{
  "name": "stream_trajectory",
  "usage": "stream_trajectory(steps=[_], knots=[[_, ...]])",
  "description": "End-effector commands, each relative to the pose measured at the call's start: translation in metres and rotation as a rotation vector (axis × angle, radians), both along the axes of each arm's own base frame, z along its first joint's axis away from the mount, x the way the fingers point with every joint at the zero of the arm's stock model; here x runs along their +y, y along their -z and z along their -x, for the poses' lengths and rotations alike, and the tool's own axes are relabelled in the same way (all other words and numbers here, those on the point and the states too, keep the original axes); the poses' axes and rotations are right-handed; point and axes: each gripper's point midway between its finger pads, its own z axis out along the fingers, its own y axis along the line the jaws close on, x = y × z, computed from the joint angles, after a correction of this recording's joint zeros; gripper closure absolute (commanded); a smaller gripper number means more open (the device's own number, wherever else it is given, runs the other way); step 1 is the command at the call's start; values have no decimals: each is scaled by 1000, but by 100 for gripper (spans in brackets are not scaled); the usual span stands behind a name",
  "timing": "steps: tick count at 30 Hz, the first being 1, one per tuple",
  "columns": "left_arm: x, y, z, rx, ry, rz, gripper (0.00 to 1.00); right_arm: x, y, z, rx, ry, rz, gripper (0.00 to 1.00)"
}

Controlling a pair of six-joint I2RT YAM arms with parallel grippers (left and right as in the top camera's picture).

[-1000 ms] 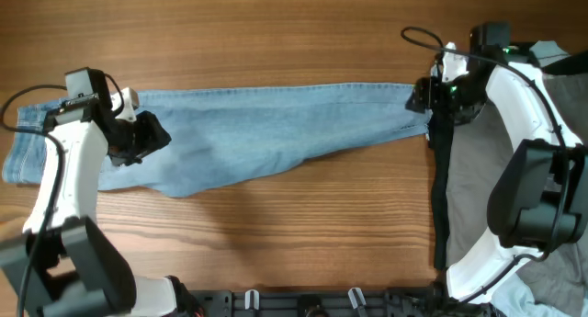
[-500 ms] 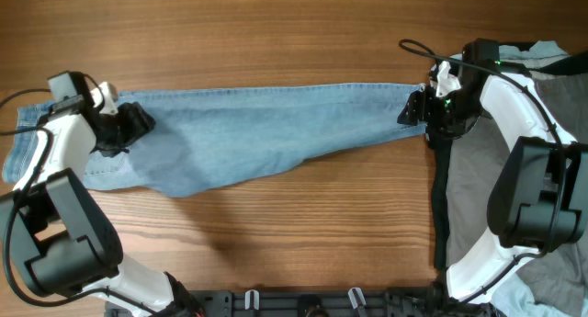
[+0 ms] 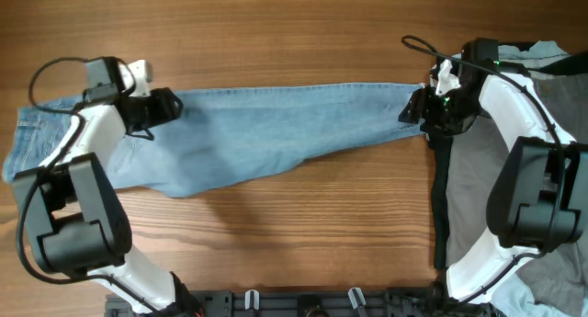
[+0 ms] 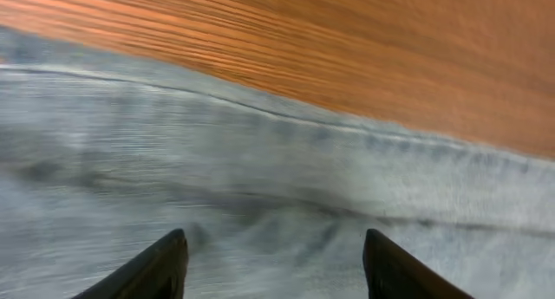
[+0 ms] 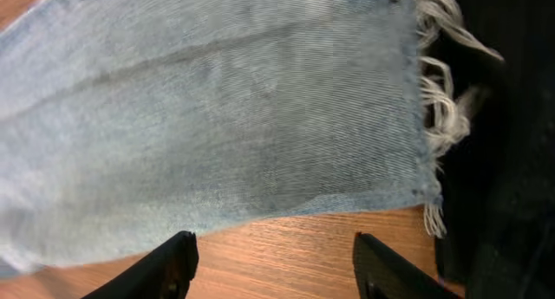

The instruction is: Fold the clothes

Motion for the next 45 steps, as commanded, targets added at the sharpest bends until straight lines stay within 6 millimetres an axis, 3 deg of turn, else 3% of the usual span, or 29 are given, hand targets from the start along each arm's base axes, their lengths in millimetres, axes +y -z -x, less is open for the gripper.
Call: stream_trajectory(steps=[1,2,3,5,7,8,9,10,11,12,13,14,16,18,21,22,23,25,27,30,32,34,35,36,39,40,41,42,45], knots=[[-24,17,5,42,112,-32,62,-13,13,4,90,179,102,44],[-28,25,10,74,120,-28,67,-16,13,2,85,195,115,44],[-29,38,16,118,122,-27,77,-16,13,-2,67,196,115,33],[-30,53,22,163,119,-15,83,-10,9,-18,-13,149,80,29],[-31,58,26,187,117,-10,84,-6,6,-28,-56,146,66,46],[-31,58,28,194,117,-8,85,-3,5,-32,-72,143,65,59],[-31,58,29,197,117,-7,85,2,5,-32,-73,130,65,60],[-31,58,29,198,117,-7,85,8,8,-30,-60,118,65,51],[-31,58,29,198,117,-7,86,12,13,-27,-41,106,70,34],[-31,58,29,198,117,-7,85,14,23,-22,7,149,85,53],[-31,58,29,198,117,-7,85,18,30,-21,35,178,78,79],[-31,58,29,197,117,-7,85,21,30,-26,25,192,56,95],[-31,58,29,198,117,-7,85,35,2,-47,-111,68,-21,96],[-31,58,28,196,117,-7,85,68,-52,-65,-340,-186,-176,96],[-31,58,28,193,117,-8,85,97,-102,-72,-516,-320,-318,95],[-31,58,28,194,117,-8,85,101,-110,-75,-545,-327,-334,88],[-31,58,28,195,117,-7,85,94,-105,-79,-535,-296,-290,44],[-31,58,29,198,117,-7,84,65,-82,-84,-468,-202,-98,22],[-31,58,29,198,117,-7,83,-8,-43,-68,-286,-72,318,11],[-32,58,30,201,117,-6,81,-43,-16,-43,-116,52,361,27],[-32,58,30,201,117,-6,78,-42,-5,-35,-73,71,250,38],[-32,59,30,201,117,-6,78,-39,0,-27,-55,45,192,39],[-32,58,30,201,117,-6,78,-40,3,-19,-29,36,190,52],[-32,58,29,200,118,-7,78,-39,8,-15,-24,9,190,57],[-31,58,29,200,117,-7,78,-7,16,-17,-124,-159,28,47],[-32,58,29,200,118,-7,78,-5,23,-18,-130,-158,13,44],[-32,58,29,200,118,-6,78,0,28,-20,-137,-160,-21,82],[-32,58,29,200,117,-6,78,11,23,-22,-163,-172,-87,94],[-32,59,30,201,117,-6,78,52,-28,-24,-278,-239,-305,95]])
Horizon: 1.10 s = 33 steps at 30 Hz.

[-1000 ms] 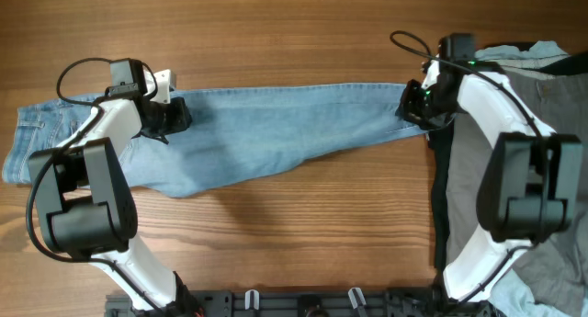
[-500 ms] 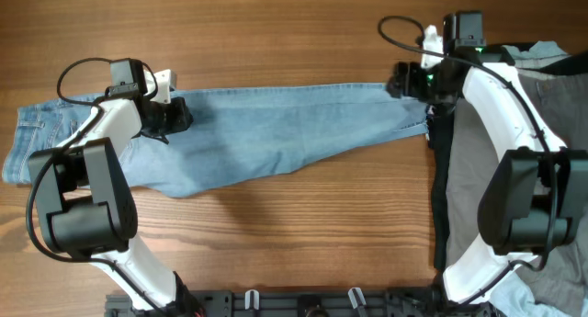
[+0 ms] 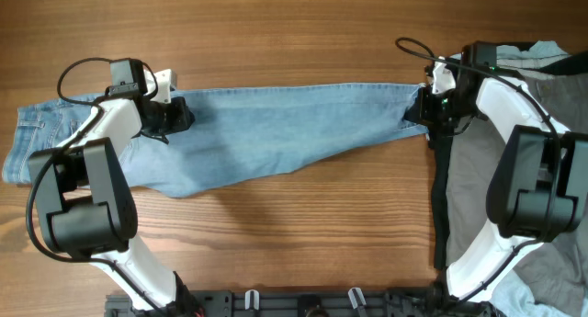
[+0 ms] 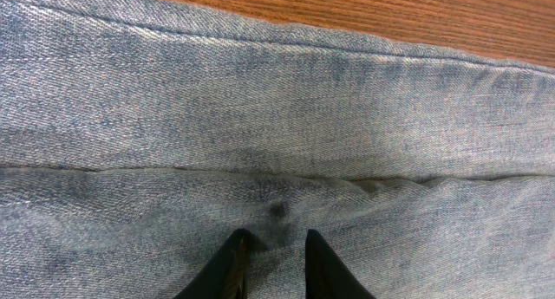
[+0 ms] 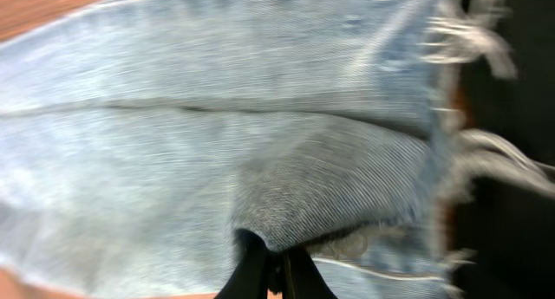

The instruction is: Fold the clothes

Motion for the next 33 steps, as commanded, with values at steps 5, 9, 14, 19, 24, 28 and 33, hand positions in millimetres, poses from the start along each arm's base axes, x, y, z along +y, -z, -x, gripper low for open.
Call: stream_trajectory(steps=[5,9,14,19,24,28,33], knots=[[0,25,16,84,5,-16,69,175,-168,36,-334,-395,-432,96],[10,-17,11,65,-38,-13,68,287,-183,75,-424,-509,-331,77],[48,-140,14,-102,-158,-38,64,300,-162,80,-508,-545,-117,49],[33,-191,44,-165,-141,-46,59,195,-131,33,-395,-363,65,36],[0,-177,60,-64,-62,-23,52,198,-87,55,-345,-647,127,18],[-7,-175,61,-55,-42,-21,53,215,-64,51,-430,-841,160,23],[-7,-175,63,-48,-42,-20,53,243,-47,92,-362,-1021,-33,47]])
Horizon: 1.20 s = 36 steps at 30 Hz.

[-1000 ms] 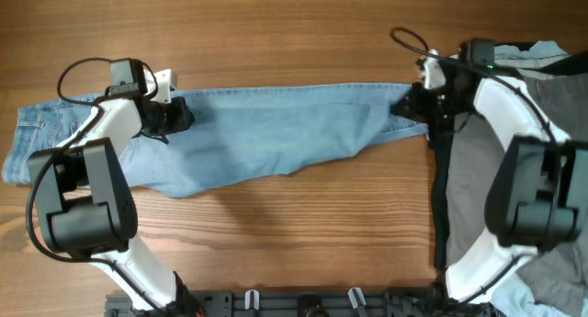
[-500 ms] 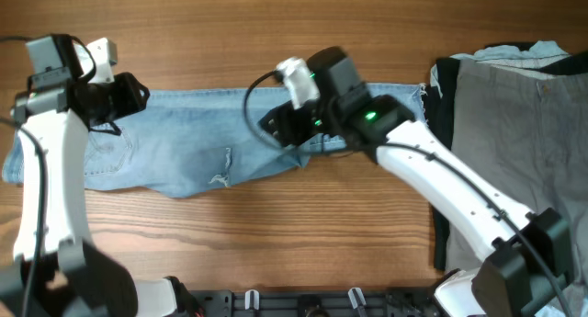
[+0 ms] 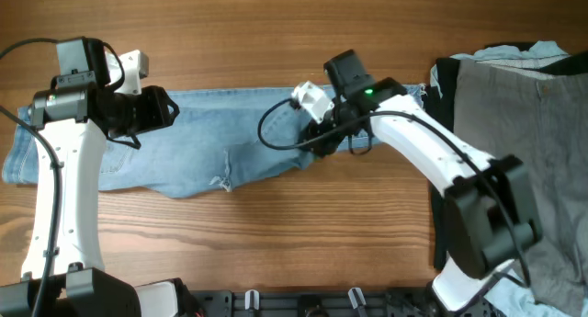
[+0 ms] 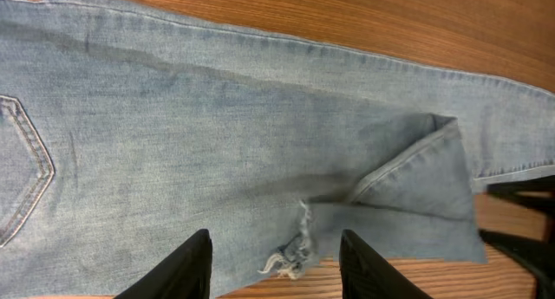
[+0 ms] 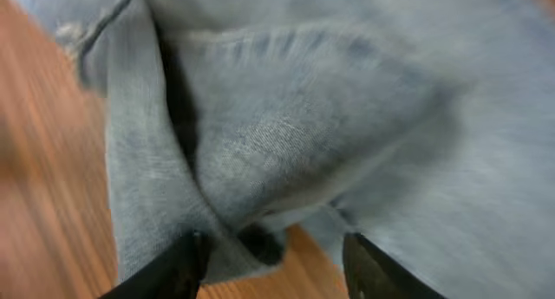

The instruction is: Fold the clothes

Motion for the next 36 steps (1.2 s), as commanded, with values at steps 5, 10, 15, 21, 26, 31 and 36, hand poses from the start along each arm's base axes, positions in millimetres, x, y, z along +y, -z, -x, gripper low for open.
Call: stream_trajectory(steps=[5,10,15,21,26,31,36], knots=[[-2,2,-1,3,6,2,52,25,-10,57,133,-279,-180,43],[-2,2,-2,2,6,1,51,35,-24,76,159,-345,-232,51],[-2,2,-2,2,6,1,51,36,-69,42,-160,-283,14,46],[3,-2,3,2,-12,1,52,83,-38,24,-286,-329,59,41],[10,-11,8,-17,-36,-1,50,89,10,32,-200,-413,80,36],[10,-11,6,-23,-36,-2,49,79,9,47,-136,-427,99,93],[10,-12,6,-25,-36,-3,48,85,-74,-5,-260,-56,-5,96]])
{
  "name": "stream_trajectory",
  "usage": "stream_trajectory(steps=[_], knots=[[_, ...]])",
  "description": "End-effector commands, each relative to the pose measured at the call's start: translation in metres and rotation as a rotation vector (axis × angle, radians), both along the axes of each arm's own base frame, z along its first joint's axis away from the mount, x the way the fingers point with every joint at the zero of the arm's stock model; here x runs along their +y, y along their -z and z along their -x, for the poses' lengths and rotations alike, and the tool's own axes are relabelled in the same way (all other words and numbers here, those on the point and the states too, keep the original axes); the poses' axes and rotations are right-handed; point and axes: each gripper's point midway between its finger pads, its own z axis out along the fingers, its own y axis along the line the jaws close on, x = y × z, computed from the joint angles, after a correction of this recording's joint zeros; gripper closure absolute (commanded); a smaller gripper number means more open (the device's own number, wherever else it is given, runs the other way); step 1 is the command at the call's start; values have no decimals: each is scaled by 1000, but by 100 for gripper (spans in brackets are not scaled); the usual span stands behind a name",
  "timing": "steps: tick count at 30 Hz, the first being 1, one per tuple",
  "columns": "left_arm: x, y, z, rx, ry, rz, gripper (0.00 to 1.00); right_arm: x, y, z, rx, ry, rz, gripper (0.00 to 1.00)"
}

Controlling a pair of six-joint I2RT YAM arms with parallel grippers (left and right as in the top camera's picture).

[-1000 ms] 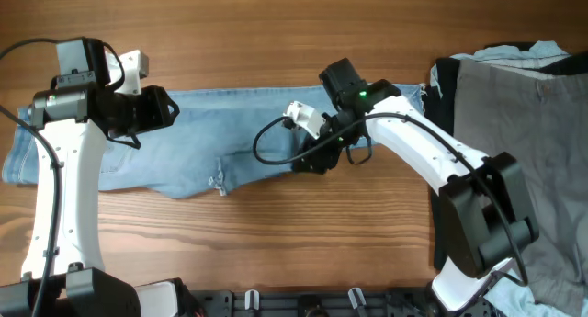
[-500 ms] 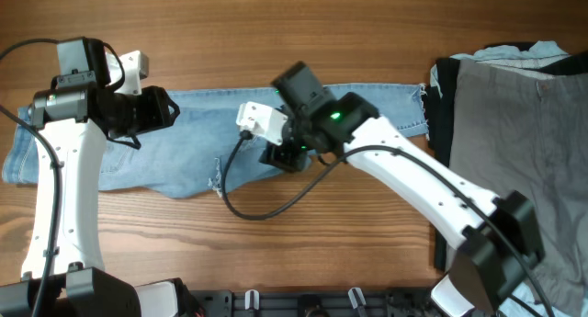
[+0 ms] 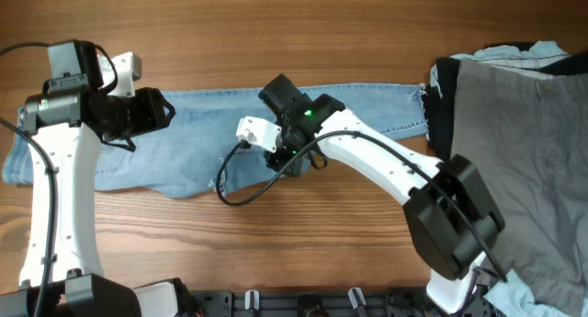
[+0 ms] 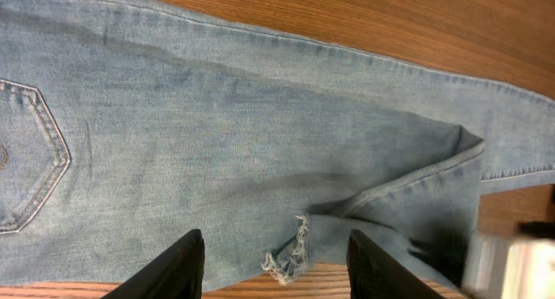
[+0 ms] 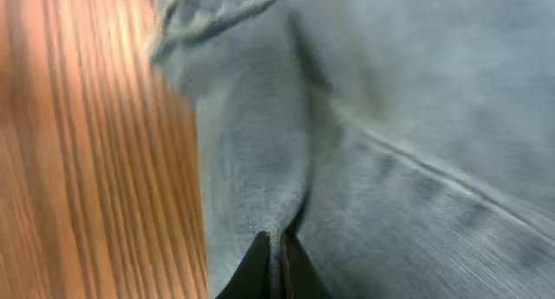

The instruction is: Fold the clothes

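A pair of light blue jeans (image 3: 197, 124) lies lengthwise across the wooden table, waist to the left. One leg still reaches right to a frayed hem (image 3: 424, 110). The other leg is folded back, and its frayed hem (image 4: 290, 254) lies near the front edge of the denim. My left gripper (image 3: 165, 112) hovers open above the seat area; the left wrist view shows its open gripper (image 4: 273, 243) and a back pocket (image 4: 26, 160). My right gripper (image 3: 290, 161) is down on the folded leg, and the same gripper (image 5: 276, 247) is shut on a ridge of denim.
A pile of other clothes fills the right side: a grey garment (image 3: 514, 142), a black one (image 3: 443, 179) and a pale blue piece (image 3: 519, 52). The right arm's cable (image 3: 234, 196) loops over the table in front of the jeans. Bare wood (image 3: 276, 32) lies behind.
My right gripper was open over the folded-back leg; now it is shut on a fold of denim, a little further left. The left gripper stays open and has barely moved.
Both grippers first stood open, the left over the thigh, the right over the frayed leg end. Then both were shut on denim. Later the lower leg lay folded back toward the middle with both grippers open. Now the right is shut again.
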Motion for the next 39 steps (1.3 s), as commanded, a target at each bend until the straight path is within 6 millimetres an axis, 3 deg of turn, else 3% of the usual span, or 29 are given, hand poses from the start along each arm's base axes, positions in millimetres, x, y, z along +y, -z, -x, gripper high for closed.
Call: stream_trajectory(steps=[1,3,4,6,9,11,13,16,20,21,22,23,24,26,27,30,31,33,36,37,39], knots=[[1,-7,1,-25,-6,-3,47,-6,-105,-69,-167,462,-200,96],[1,-7,1,-25,-6,-3,47,-43,-139,-103,-219,781,-272,96],[1,-7,1,-25,-6,-3,47,-75,-149,-121,-194,971,-316,96],[1,-8,0,-26,-6,-4,47,-111,-141,-136,-129,1148,-325,96],[2,-8,-2,-34,-6,-5,47,-187,-109,-150,30,1531,-316,96],[2,-9,-3,-41,-6,-7,46,-220,-91,-151,105,1634,-311,96],[2,-9,-4,-46,-6,-7,46,-224,-83,-149,144,1601,-290,96],[3,-11,-7,-58,-6,-10,45,-186,-102,-159,115,1258,-398,96],[2,-10,-5,-50,-6,-9,45,-184,-104,-159,143,1282,-421,96],[2,-10,-4,-47,-6,-8,45,-192,-99,-158,133,1332,-384,96],[2,-9,-4,-44,-6,-7,44,-217,-84,-149,127,1479,-280,96],[2,-9,-3,-39,-6,-6,45,-250,-66,-128,125,1658,-117,95],[2,-8,-2,-35,-6,-5,44,-269,-57,-111,117,1728,1,73],[2,-8,-2,-36,-6,-6,44,-291,-47,-90,120,1759,147,55],[2,-9,-2,-37,-6,-5,44,-298,-46,-83,131,1747,185,30],[2,-8,-1,-32,-6,-4,44,-320,-43,-80,143,1756,215,23],[1,-8,0,-26,-6,-3,45,-331,-40,-84,157,1751,195,28],[1,-7,1,-25,-6,-3,44,-327,-31,-96,248,1626,90,33],[1,-8,0,-28,-6,-3,44,-310,-4,-93,510,1579,-24,27],[1,-8,0,-28,-6,-3,44,-298,4,-91,614,1591,-63,19],[1,-8,0,-28,-6,-4,44,-262,8,-91,816,1516,-193,13]])
